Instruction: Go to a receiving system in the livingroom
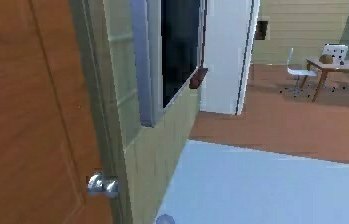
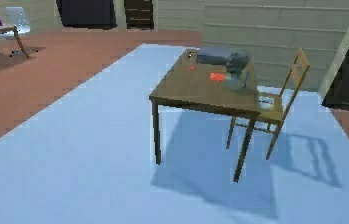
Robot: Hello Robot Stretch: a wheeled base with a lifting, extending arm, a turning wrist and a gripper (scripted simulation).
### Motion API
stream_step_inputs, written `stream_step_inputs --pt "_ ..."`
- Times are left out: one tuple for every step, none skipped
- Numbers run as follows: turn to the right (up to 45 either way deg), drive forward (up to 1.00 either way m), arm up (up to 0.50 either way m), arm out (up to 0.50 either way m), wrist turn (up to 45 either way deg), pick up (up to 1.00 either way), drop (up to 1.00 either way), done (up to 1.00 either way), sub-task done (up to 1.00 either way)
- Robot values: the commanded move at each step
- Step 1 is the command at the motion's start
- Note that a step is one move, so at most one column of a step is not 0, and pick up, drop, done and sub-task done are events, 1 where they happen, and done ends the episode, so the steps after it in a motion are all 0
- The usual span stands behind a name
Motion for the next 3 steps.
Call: stream_step_inputs --pt "45.0 0.0 0.0 0.0 0.0 0.0 0.0 0.0 0.0" --pt "45.0 0.0 0.0 0.0 0.0 0.0 0.0 0.0 0.0" --pt "21.0 0.0 0.0 0.0 0.0 0.0 0.0 0.0 0.0"
